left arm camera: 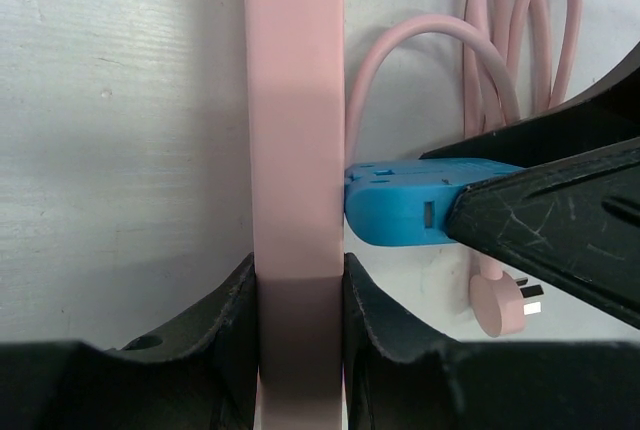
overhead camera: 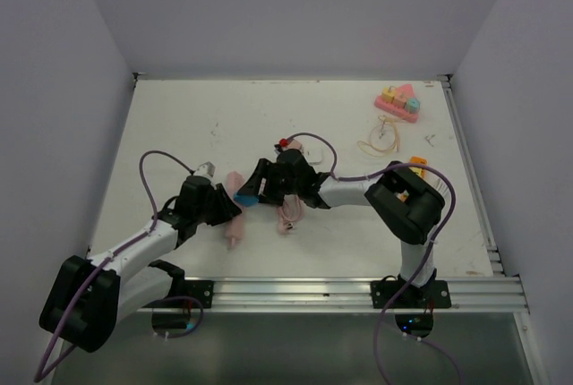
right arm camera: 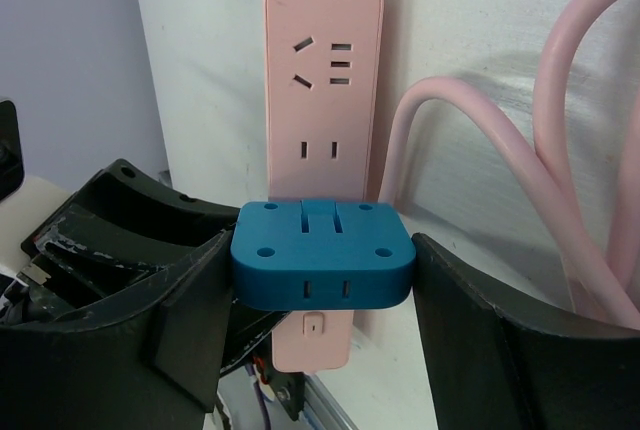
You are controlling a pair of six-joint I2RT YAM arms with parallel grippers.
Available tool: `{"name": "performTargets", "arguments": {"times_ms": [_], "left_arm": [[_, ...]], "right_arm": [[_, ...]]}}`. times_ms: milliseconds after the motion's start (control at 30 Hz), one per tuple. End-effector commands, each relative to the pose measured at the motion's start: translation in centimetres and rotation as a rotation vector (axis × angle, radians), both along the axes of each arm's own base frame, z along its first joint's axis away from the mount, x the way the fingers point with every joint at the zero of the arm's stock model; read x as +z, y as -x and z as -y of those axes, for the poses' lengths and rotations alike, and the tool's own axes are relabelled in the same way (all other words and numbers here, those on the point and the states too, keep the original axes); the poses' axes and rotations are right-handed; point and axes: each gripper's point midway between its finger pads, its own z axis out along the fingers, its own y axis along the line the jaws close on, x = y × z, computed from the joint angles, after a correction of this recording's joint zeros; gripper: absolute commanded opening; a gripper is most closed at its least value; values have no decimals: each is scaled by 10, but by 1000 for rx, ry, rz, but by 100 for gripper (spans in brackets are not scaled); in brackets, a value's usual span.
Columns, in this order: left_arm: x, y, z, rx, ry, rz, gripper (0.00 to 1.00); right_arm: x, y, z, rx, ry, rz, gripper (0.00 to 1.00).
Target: Pull the plug off the socket
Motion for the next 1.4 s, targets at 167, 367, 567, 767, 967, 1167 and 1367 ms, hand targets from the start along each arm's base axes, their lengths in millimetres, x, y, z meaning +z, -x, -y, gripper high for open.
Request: {"name": "performTargets", "arguments": {"times_ms": [167, 367, 567, 767, 967, 1167, 1367], "left_arm": [[-19, 7, -30, 139, -105, -56, 0], [-30, 13, -34, 180, -115, -110, 0], [-33, 14, -46, 214, -175, -127, 0], [-30, 14, -50, 227, -191, -128, 0], [-23, 11, -52, 235, -200, -114, 0], [-18, 8, -53, 243, -203, -96, 0], [-17, 6, -52, 234, -195, -91, 0]], "right_arm": [[21, -8, 11, -37, -6, 89, 0], [28, -11, 22, -51, -28, 112, 0], [37, -25, 45, -94, -38, 128, 0], [52, -37, 72, -116, -50, 165, 0], [47, -54, 127, -184, 133, 267, 0], [41, -66, 191, -292, 422, 414, 0], [25, -68, 224, -353, 559, 479, 8]]}}
